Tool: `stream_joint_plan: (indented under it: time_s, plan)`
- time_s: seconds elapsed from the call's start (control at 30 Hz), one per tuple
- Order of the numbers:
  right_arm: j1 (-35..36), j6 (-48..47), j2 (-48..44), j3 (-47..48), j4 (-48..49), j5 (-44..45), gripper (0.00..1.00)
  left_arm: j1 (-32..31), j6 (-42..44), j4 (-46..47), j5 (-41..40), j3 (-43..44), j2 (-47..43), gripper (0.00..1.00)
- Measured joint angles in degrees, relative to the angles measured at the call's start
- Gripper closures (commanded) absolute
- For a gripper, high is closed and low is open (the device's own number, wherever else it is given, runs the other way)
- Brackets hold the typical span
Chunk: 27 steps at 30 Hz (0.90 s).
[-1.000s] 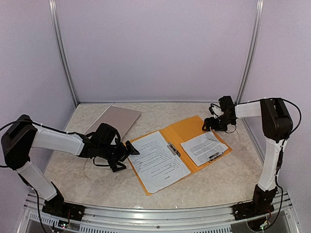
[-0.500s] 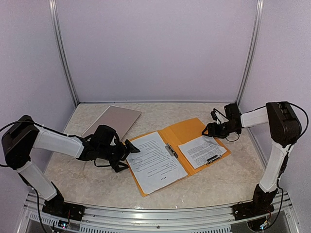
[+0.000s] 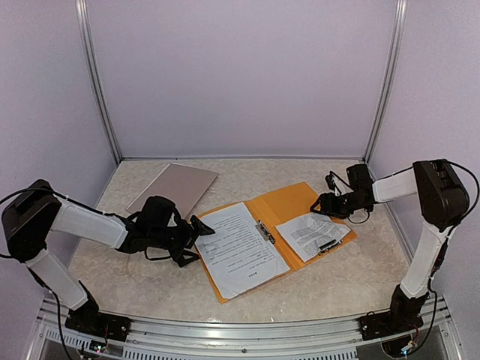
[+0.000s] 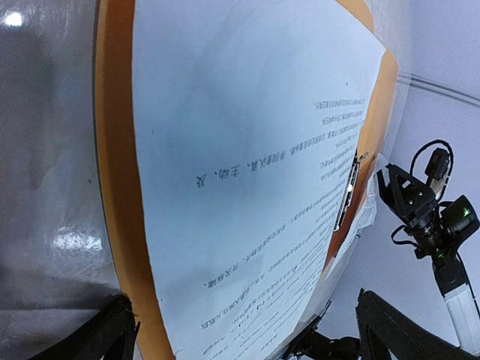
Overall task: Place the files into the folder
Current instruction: Close the folder with files at the center of the board.
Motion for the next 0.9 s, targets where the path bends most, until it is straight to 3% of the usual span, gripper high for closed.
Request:
stream_joint_plan:
  time_s: [0.6, 0.9]
  plan:
    - [1.2, 1.3, 0.0, -1.4, 3.2, -0.3, 0.30, 0.7, 3.4, 14.3, 4.7, 4.7, 10.9, 0.04]
    - [1.3, 1.4, 0.0, -1.8, 4.2, -0.2, 0.30, 0.7, 5.4, 15.8, 9.2, 14.7, 19.7, 0.05]
